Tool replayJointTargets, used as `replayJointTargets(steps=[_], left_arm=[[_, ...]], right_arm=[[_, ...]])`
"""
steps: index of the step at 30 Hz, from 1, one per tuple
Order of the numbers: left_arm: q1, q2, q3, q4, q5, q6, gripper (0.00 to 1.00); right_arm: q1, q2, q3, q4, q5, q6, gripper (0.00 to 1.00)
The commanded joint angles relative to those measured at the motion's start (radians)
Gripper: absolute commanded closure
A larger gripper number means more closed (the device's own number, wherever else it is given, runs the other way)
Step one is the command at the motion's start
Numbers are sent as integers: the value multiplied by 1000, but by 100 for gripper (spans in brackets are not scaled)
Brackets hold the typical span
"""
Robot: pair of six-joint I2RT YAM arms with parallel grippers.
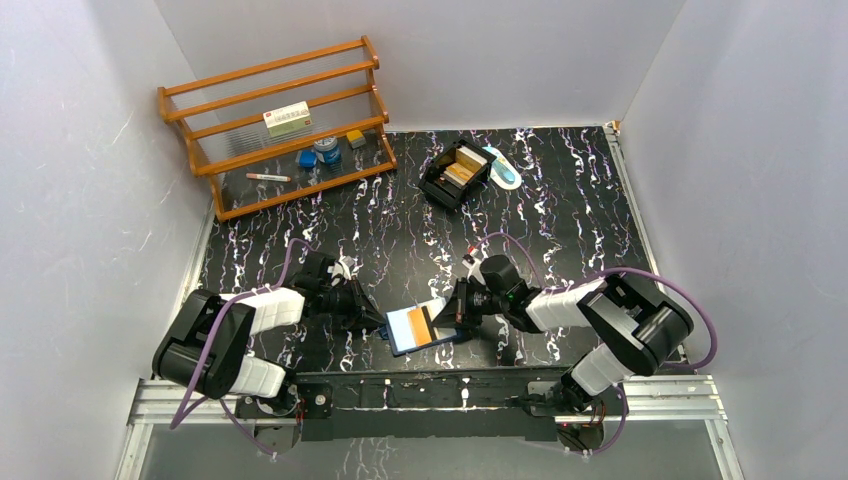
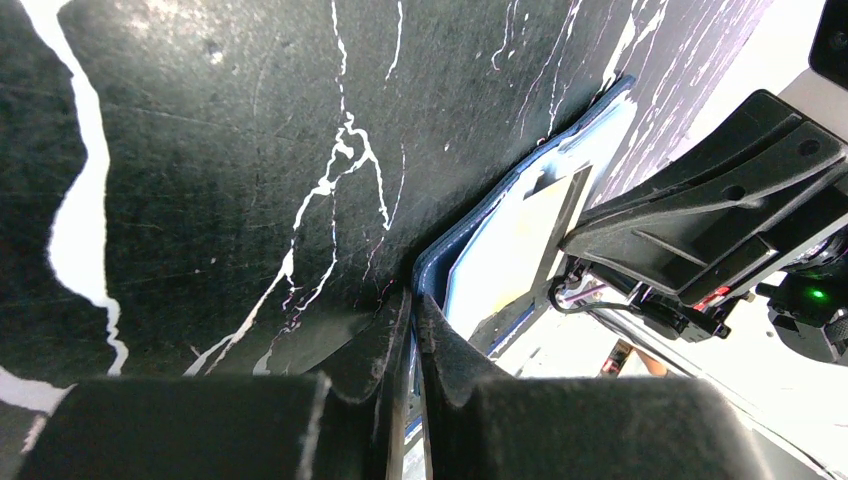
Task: Put the credit cards into the card holder
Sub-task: Insert the credit card into the card holder.
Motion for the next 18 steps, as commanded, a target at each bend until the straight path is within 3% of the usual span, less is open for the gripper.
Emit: replayJointTargets(steps=[1, 11, 18], left_arm=[[-1, 23, -8, -55, -77, 28, 94], [-1, 18, -10, -38, -53, 4, 93], [-2, 26, -17, -13, -39, -11, 93]], right_arm=[[4, -8, 27, -29, 13, -24, 100], [18, 73, 59, 107, -4, 39, 100], [58, 89, 102, 64, 27, 34, 93]])
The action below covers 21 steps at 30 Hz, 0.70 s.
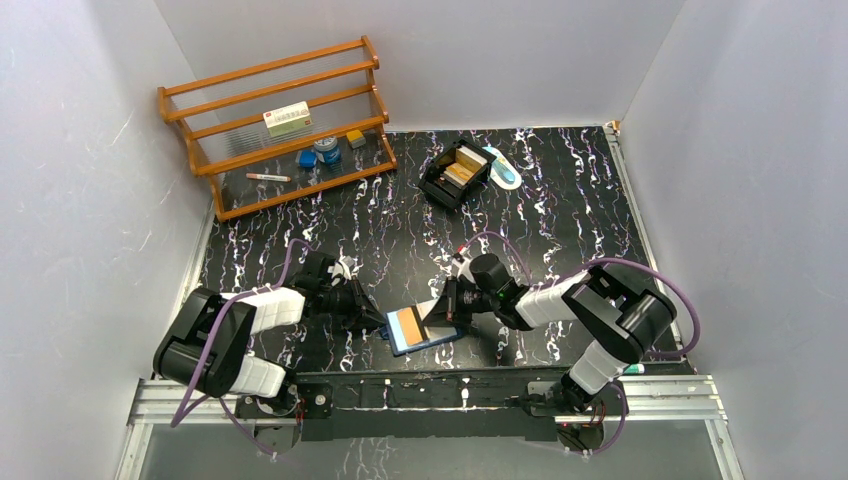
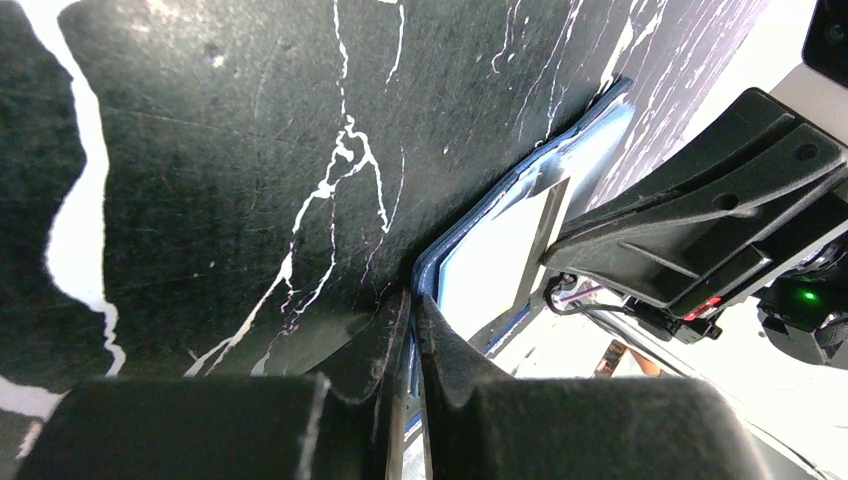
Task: Put the credit cards into the card holder
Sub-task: Insert the credit card into the card holder.
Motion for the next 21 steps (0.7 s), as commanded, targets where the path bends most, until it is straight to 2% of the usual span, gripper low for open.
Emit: replayJointTargets(steps=[1, 11, 15, 21], left_arm=[[-2, 22, -16, -20, -39, 1, 93], [-3, -6, -4, -7, -2, -24, 93], [-2, -18, 13, -14, 12, -30, 92], [-2, -23, 29, 5, 42, -30, 81]], right_arm=[[25, 3, 59, -21, 37, -14, 92], [90, 23, 144, -176, 91, -70, 81], [90, -46, 160, -301, 152, -120, 71], [87, -173, 157, -416, 222, -156, 54]])
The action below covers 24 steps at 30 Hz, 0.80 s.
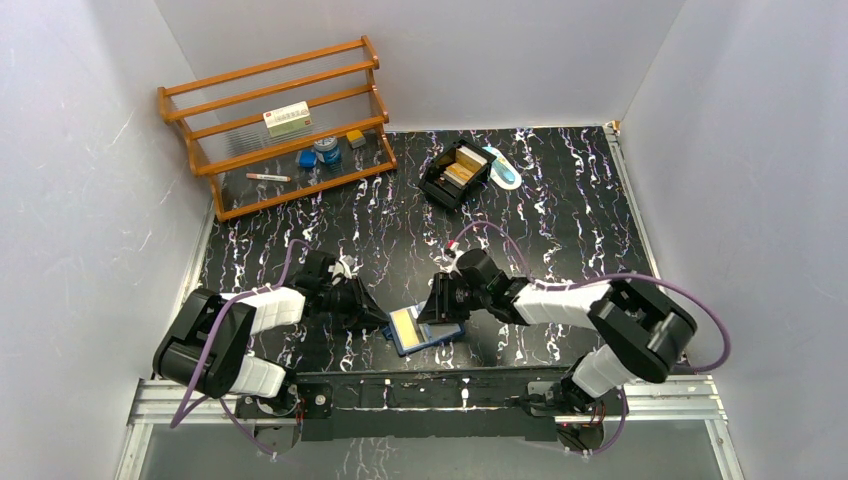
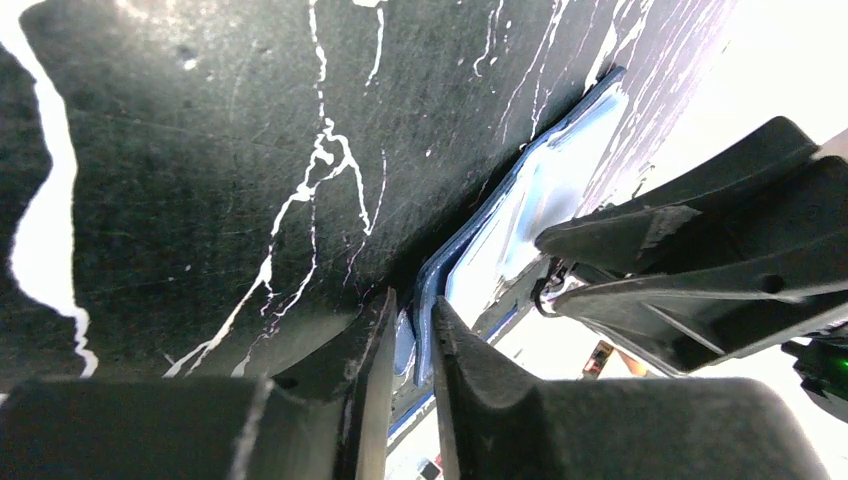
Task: Put the credit cards into the card holder
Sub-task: Insert the credit card into the card holder, then close the card holder at the center of the board.
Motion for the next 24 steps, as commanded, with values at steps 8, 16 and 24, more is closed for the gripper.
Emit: replayJointTargets(steps=[8, 16, 24], left_arm=[[-2, 11, 33, 61, 57, -12, 67], [-2, 36, 41, 23, 27, 22, 63], [-9, 62, 44, 23, 16, 28, 70]], right_arm=[[-50, -196, 24, -215, 175, -112, 36], [-103, -230, -41, -204, 185, -110, 24], [-104, -162, -67, -141, 164, -82, 22]])
